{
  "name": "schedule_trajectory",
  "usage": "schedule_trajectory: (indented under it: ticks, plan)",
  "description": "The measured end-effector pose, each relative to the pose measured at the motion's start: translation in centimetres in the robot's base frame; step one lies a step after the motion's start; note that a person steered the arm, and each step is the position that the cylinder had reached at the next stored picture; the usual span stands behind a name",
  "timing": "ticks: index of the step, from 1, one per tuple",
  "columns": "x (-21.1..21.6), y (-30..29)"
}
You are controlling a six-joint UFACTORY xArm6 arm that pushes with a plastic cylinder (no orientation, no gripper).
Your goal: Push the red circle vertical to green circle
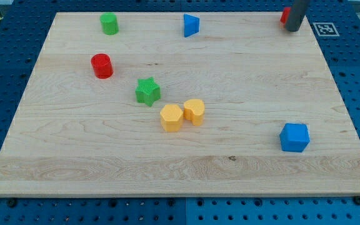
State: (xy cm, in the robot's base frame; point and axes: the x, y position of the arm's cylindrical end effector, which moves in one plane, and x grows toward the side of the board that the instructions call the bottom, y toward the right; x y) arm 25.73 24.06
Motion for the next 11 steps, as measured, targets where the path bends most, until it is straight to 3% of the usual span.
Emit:
schedule_trajectory:
  ticks: [3, 11]
  plan:
    - [3.5, -4.5]
    - [4.7, -4.7]
